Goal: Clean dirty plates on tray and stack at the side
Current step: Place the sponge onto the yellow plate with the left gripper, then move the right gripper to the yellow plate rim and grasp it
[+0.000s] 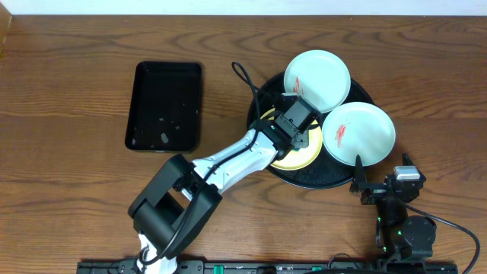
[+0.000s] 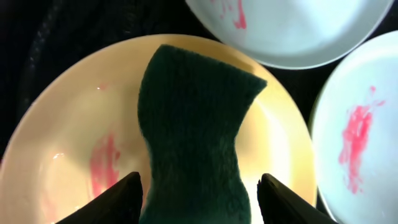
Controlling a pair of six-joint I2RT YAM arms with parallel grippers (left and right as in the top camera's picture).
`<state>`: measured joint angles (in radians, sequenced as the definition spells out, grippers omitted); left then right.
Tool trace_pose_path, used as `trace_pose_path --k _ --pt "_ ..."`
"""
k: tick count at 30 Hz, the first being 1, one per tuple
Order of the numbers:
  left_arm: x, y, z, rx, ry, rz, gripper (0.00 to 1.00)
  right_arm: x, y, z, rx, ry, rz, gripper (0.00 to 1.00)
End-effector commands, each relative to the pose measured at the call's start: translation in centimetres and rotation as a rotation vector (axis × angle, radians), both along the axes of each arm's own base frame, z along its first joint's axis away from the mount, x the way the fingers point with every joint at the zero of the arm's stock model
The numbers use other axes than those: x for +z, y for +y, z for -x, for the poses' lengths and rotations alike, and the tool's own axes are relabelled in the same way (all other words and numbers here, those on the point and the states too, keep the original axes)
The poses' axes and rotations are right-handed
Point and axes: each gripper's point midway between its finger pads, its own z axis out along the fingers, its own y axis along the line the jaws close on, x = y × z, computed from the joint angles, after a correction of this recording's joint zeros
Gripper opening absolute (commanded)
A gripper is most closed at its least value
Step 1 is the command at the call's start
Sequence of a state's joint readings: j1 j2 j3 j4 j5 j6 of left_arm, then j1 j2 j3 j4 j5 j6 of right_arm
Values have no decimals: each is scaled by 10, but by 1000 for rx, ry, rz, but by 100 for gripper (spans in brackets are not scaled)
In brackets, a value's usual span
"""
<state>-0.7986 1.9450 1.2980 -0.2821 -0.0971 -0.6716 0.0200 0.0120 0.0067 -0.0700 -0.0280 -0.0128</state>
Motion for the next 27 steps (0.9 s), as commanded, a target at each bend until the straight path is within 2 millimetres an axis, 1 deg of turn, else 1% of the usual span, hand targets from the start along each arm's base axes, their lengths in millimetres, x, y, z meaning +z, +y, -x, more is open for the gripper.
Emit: trace_pose_path --k 1,6,9,12,15,18,19,20,22,24,26,27 --pt "47 2 -5 -13 -92 37 61 0 1 0 6 -1 15 99" --pt "105 9 -3 -50 -190 83 62 0 1 0 6 -1 15 99" --pt "131 26 3 -78 -224 64 70 0 1 0 6 -1 15 99" --pt "143 49 8 -62 -215 37 80 0 1 0 6 -1 15 99" --pt "145 79 8 -14 -179 1 81 0 1 0 6 -1 15 99" --pt "133 111 9 41 -109 -57 81 3 1 0 6 -13 15 99" --pt "127 124 11 64 -74 -84 81 12 3 0 13 -49 0 99" --pt "122 133 12 79 -48 -102 81 22 10 0 56 -87 -57 99" --pt "114 154 18 113 12 -143 81 41 47 9 275 -118 -269 99" --pt "108 169 24 136 59 -174 82 53 83 28 515 -72 -477 99" --pt "103 180 30 153 100 -199 82 59 102 43 659 -3 -608 99" --pt "102 183 32 156 112 -206 82 64 103 45 672 9 -679 99"
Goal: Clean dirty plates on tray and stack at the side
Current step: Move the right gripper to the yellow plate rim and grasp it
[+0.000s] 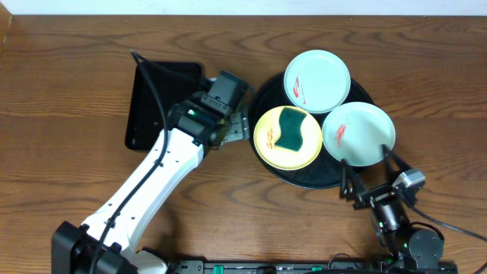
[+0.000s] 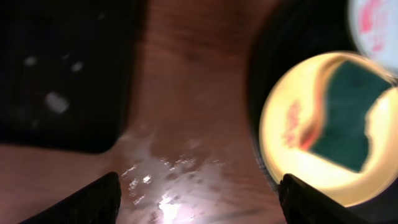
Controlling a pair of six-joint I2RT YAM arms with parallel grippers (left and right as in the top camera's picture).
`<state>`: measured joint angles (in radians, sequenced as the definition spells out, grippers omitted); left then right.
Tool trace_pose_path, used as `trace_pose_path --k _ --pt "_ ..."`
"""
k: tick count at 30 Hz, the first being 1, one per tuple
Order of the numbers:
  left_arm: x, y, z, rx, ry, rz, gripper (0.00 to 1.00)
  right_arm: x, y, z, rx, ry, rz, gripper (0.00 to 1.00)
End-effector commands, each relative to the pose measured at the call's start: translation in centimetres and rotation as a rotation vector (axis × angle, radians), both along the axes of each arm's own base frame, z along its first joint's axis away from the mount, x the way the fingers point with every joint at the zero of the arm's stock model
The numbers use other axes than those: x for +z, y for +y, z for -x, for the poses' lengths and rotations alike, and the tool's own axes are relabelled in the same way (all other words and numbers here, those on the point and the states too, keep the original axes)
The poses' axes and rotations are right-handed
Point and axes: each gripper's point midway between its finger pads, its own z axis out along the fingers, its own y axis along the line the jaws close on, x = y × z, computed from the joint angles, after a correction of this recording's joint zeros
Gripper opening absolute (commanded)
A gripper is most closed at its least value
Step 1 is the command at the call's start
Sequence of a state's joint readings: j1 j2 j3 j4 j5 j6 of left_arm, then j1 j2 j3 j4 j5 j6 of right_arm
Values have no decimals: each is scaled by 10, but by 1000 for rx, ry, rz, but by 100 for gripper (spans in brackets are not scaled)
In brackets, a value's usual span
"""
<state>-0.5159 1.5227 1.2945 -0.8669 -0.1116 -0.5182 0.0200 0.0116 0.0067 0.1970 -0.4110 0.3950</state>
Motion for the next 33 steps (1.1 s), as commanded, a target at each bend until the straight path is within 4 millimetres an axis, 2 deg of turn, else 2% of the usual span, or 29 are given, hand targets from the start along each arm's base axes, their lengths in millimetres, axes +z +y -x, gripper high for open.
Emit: trace_pose_path --k 1,3,4,5,6,8,9,12,14,17,20,22,24,27,30,32,33 --pt "-2 10 3 3 22 -30 82 11 35 25 317 161 -321 99" --pt "-3 12 7 3 38 -38 82 46 26 31 339 100 -501 99" --pt "-4 12 8 3 45 -41 82 69 23 40 359 4 -528 99" --pt "-4 13 9 3 48 -43 82 96 18 54 363 -136 -518 99" --pt "-4 13 9 3 48 -43 82 115 13 64 350 -227 -509 99" --pt "-4 13 9 3 48 -44 82 144 5 74 300 -309 -489 99" --pt "-4 13 9 3 49 -43 82 163 4 76 246 -327 -415 99" --pt "-4 13 10 3 52 -45 82 182 3 68 123 -275 -227 99" --pt "-4 13 10 3 52 -45 82 185 -4 49 -2 -137 -64 99" --pt "-5 13 10 3 53 -45 82 171 -16 23 -107 142 107 99" --pt "-4 13 10 3 52 -45 82 151 -12 7 -67 428 190 99" --pt "-7 11 18 -10 93 -29 82 143 6 7 63 584 180 99" --pt "-9 8 22 -18 112 -12 82 145 32 13 249 677 136 99" --pt "-9 4 24 -26 124 9 82 153 59 16 453 718 72 99" --pt "-9 4 25 -27 126 9 82 147 63 0 484 757 39 97" --pt "-10 1 29 -36 148 29 82 135 58 -13 441 801 46 83" --pt "-10 -2 31 -43 157 45 82 126 54 -19 400 842 51 82"
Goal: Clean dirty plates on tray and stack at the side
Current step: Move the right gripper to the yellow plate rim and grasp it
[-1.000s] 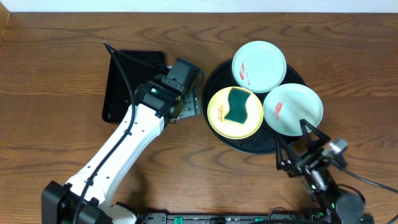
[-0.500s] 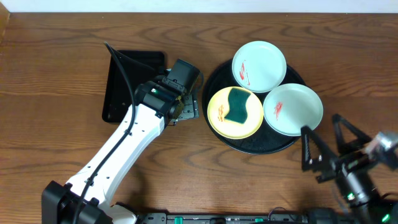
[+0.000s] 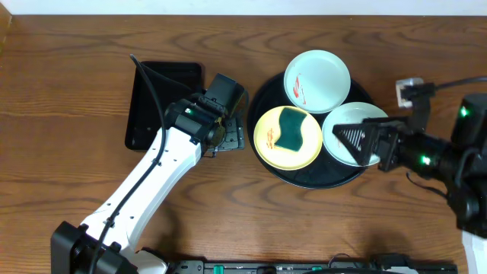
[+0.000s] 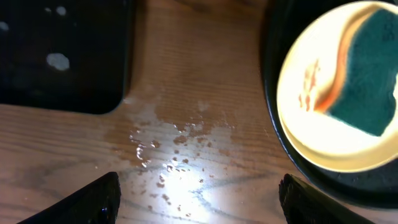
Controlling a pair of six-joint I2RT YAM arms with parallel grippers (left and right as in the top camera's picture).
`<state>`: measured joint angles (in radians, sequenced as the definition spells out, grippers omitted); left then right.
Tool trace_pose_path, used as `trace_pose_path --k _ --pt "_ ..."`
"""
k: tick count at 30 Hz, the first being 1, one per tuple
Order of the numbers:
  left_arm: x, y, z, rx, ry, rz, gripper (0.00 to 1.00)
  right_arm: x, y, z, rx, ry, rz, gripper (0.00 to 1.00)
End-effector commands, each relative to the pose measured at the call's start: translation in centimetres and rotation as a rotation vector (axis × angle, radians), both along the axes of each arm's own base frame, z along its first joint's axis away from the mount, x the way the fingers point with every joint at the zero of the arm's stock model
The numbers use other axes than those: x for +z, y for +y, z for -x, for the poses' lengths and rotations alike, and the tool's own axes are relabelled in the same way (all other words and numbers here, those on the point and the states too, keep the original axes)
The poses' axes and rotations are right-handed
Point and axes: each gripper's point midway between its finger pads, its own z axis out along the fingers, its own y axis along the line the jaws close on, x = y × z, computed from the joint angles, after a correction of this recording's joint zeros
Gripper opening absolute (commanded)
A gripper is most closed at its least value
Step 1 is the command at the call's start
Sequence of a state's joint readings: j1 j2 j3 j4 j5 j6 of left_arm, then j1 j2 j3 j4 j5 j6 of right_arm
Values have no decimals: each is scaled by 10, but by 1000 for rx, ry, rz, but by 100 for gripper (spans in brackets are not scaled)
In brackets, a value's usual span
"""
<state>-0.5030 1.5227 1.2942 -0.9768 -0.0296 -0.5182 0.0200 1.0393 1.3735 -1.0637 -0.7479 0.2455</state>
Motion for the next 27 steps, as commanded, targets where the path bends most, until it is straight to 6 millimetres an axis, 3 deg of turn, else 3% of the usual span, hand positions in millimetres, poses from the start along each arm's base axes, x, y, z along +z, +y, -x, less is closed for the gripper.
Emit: trace_pose_path --k 1,6,11,14,15,17,21,24,27 --pt "0 -8 5 -31 29 46 82 -13 -1 -7 -23 70 30 82" --pt "0 -9 5 -32 30 52 82 -71 -25 -15 -168 266 274 89" --pt "1 -10 5 -32 28 53 82 -111 -13 -18 -89 406 377 99" --pt "1 -10 5 -32 28 53 82 -118 5 -27 -35 430 319 99" --pt "1 -10 5 -32 28 53 82 -113 17 -33 4 413 257 98" --pt "1 -10 5 -32 28 53 82 -106 23 -51 12 328 239 99" --pt "1 -10 5 -32 28 53 82 -114 2 -85 -106 236 365 97" --pt "0 -10 5 -32 28 53 82 -136 -24 -98 -207 261 513 99" --pt "1 -11 3 -33 20 57 82 -162 -27 -105 -197 325 560 99"
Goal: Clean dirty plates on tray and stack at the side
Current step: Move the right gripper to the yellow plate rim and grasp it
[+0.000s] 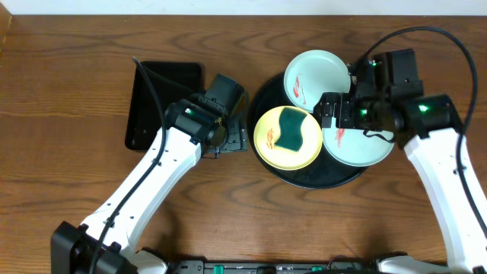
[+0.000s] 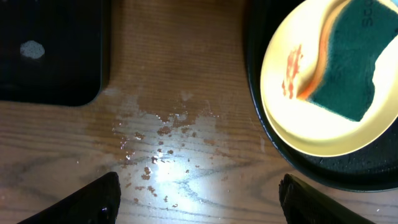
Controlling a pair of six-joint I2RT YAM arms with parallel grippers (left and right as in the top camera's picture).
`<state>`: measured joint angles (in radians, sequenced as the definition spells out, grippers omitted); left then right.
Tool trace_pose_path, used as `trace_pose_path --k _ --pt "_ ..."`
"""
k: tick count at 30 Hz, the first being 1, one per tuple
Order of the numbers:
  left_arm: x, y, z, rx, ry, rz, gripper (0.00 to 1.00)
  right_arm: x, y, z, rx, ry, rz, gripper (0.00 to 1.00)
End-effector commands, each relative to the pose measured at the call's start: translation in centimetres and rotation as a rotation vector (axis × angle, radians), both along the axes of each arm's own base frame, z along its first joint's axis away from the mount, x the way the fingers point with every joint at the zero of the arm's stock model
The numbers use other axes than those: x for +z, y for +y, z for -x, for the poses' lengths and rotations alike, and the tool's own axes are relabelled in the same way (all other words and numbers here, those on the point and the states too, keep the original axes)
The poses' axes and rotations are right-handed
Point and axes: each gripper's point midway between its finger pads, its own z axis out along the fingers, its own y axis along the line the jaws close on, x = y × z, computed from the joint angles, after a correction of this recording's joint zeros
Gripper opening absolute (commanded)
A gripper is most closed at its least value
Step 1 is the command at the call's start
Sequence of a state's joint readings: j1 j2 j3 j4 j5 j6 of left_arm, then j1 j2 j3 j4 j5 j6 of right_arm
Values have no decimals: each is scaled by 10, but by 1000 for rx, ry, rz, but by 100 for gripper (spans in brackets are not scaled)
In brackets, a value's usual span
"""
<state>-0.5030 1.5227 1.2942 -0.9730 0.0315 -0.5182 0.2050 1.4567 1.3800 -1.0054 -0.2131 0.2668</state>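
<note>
A yellow plate [image 1: 287, 138] with a red smear lies in the round black tray [image 1: 304, 176], and a green sponge [image 1: 289, 129] rests on it. Two white plates [image 1: 317, 74] [image 1: 365, 141] with red smears sit beside it in the same tray. My left gripper [image 1: 228, 138] hovers open and empty over the wet wood between the two trays. Its fingertips [image 2: 90, 202] frame bare table, with the yellow plate [image 2: 292, 112] and sponge [image 2: 351, 62] at upper right. My right gripper [image 1: 332, 114] hangs open over the gap between the white plates, just right of the yellow plate.
A rectangular black tray [image 1: 163, 106] with a few wet flecks lies to the left; its corner [image 2: 50, 56] shows in the left wrist view. A patch of water drops [image 2: 161, 140] wets the wood between the trays. A cable loop [image 1: 243, 74] lies by the round tray.
My right arm has moved from the right of the round tray to above the white plates, its gripper now next to the yellow plate. The left gripper has barely shifted.
My left gripper stood over the yellow plate with the sponge between its fingers while the right arm sat low at the front edge. Then the sponge lay loose on the plate and the left gripper was open between the trays. The right arm then stood beside the round tray, now over it.
</note>
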Motion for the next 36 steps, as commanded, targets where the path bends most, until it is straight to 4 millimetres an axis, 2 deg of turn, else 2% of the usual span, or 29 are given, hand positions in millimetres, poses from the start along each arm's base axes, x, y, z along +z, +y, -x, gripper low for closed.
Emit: trace_pose_path --k 1,4,7,9,11,12,17,21,28,36 --pt "2 -2 -2 -16 -10 6 82 -27 -9 -12 -11 49 105 99" --pt "2 -2 -3 -16 -14 9 82 -45 0 -16 10 101 75 98" --pt "2 -2 -3 -16 -14 9 82 -60 3 -28 69 93 94 90" --pt "2 -2 -3 -16 -14 9 82 -71 5 -35 149 79 127 74" --pt "2 -2 -3 -16 -14 9 82 -85 6 -39 190 91 146 53" --pt "2 -2 -3 -16 -14 9 82 -91 6 -41 191 100 148 46" --pt "2 -3 -4 -16 -17 11 82 -121 8 -48 195 148 154 51" --pt "2 -3 -4 -16 -17 11 82 -141 11 -48 239 181 164 47" --pt "4 -5 -8 -15 -34 20 82 -159 18 -55 298 163 210 50" --pt "4 -5 -8 -15 -34 20 82 -177 16 -62 294 168 248 44"
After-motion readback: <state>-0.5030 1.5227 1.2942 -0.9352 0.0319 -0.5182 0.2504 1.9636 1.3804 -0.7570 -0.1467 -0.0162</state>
